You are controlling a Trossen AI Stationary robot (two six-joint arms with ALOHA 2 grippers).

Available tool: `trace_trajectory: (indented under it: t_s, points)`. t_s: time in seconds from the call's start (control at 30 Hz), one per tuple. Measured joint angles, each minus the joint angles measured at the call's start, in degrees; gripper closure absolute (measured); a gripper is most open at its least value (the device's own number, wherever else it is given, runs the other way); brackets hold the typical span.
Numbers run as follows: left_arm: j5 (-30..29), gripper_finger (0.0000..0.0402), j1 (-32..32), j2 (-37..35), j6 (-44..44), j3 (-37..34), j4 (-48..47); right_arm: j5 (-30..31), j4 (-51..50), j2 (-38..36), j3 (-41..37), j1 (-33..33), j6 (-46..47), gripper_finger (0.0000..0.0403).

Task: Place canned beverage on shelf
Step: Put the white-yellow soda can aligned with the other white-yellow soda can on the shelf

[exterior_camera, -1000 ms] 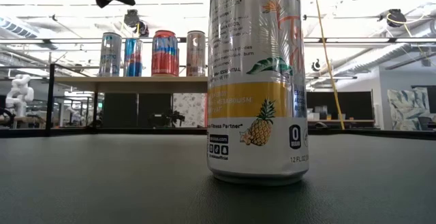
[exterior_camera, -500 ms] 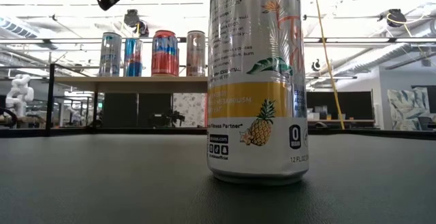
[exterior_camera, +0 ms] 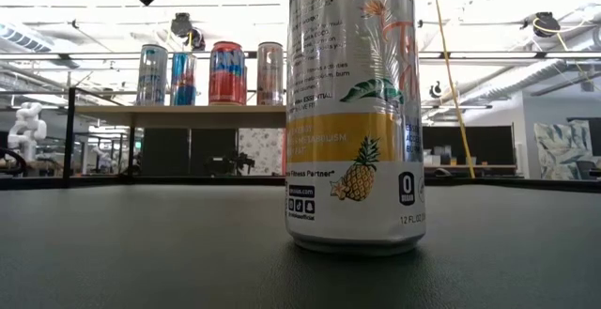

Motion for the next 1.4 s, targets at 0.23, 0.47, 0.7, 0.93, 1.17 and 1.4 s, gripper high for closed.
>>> trace_trajectory:
  t_s: [0.23,0.47,0.7,0.93,1.17,1.4]
  points:
    - [-3.94,0.0401,-1.49,0.0,-3.64,0.0,-0.03,-8.35,0.48,0.81,0.0,0.8,-0.29,0.0104]
    - [-6.54,0.0401,-2.78,0.0,-6.77,0.0,-0.04,-8.39,2.29,0.35,0.02,4.12,-8.4,0.0104]
    - [-6.72,0.0401,-2.88,0.0,-9.9,0.0,0.0,-8.66,5.98,0.37,0.02,4.7,-12.83,0.0104]
    - [-7.07,0.0401,-2.88,0.0,-11.86,0.0,-0.02,-11.22,6.43,0.37,0.02,5.25,-13.66,0.0104]
    - [-7.12,0.0401,-2.88,0.0,-11.82,0.0,-0.04,-11.13,7.44,0.37,0.02,5.48,-13.22,0.0104]
    - [-8.06,0.0401,-2.88,0.0,-11.34,0.0,-0.07,-11.31,9.1,0.37,0.02,5.87,-13.28,0.0104]
